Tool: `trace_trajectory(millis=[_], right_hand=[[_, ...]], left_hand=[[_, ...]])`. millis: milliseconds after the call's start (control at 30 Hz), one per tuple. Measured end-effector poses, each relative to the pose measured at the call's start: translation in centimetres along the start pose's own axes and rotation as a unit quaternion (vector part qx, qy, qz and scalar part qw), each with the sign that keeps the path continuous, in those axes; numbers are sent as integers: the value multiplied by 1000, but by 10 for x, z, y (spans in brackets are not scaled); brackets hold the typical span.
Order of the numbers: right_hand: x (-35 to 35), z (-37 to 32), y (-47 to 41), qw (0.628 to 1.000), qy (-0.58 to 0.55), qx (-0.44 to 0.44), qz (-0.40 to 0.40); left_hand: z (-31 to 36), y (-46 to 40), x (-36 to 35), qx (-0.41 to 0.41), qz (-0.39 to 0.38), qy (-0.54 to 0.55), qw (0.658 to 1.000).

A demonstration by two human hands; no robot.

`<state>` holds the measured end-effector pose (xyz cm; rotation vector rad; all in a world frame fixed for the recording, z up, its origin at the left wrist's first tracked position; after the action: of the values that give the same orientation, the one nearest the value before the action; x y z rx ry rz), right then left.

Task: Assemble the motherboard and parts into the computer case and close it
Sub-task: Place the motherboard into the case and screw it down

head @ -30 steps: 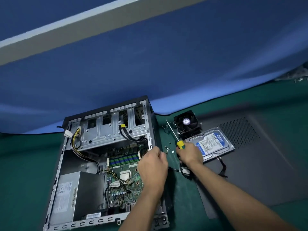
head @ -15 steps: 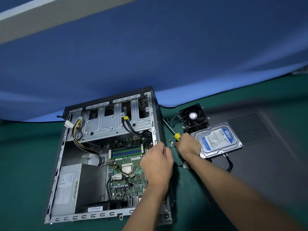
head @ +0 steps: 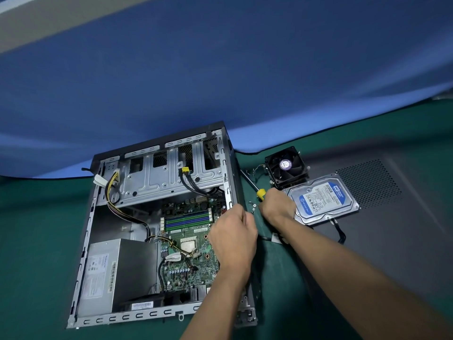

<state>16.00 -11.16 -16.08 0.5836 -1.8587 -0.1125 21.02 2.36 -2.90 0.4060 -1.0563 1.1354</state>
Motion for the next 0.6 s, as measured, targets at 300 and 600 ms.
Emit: trace_trajectory(millis=[300, 600], right_hand=[[8, 21, 8, 978, -178, -100, -42], [73, 23, 34, 883, -447, -138, -33]], left_hand=[[1, 1, -1, -15, -3, 21, 1000], [2, 2, 14, 38, 14, 1, 999]])
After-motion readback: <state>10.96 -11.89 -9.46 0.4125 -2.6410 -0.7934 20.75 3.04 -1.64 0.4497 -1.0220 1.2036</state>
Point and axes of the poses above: each hand's wrist, its own y-axis away from the middle knuckle, its own x-axis out of the back of the hand, z = x × y, the point moved 8 cm from there along -y, towards the middle knuckle, and after that the axes turned 11 degrees about z, right-handed, at the moved point
